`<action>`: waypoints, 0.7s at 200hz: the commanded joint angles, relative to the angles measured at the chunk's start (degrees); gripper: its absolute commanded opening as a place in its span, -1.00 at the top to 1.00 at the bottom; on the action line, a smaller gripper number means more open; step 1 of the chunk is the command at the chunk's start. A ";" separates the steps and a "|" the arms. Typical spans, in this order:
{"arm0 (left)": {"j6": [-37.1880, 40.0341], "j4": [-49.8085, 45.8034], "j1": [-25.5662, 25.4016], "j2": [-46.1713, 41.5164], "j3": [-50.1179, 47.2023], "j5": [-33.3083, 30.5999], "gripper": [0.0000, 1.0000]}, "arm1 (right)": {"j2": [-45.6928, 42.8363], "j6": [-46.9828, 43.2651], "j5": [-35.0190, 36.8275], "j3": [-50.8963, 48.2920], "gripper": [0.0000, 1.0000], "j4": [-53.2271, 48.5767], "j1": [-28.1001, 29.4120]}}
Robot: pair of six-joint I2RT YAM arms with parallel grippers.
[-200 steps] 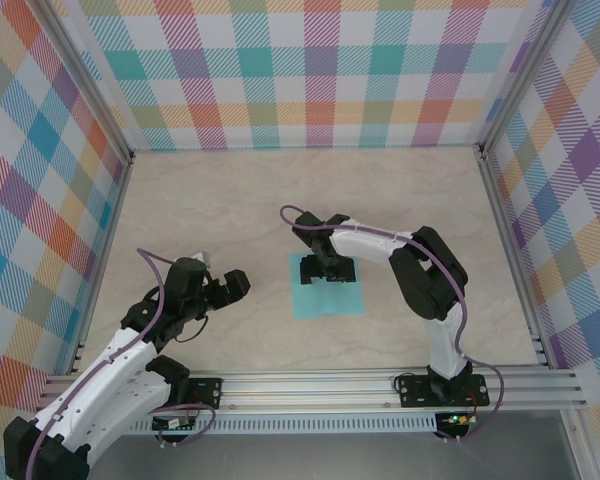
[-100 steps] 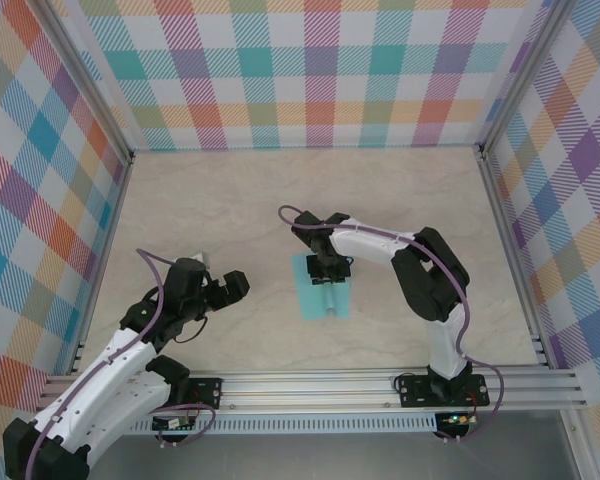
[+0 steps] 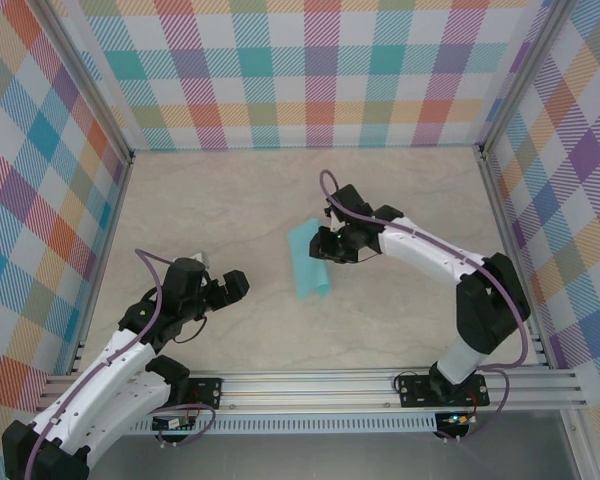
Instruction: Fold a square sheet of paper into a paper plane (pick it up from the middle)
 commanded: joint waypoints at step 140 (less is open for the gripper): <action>-4.73 20.73 -8.99 36.27 13.31 13.03 -0.86 | -4.19 5.46 -12.09 -24.47 -0.21 19.49 -11.19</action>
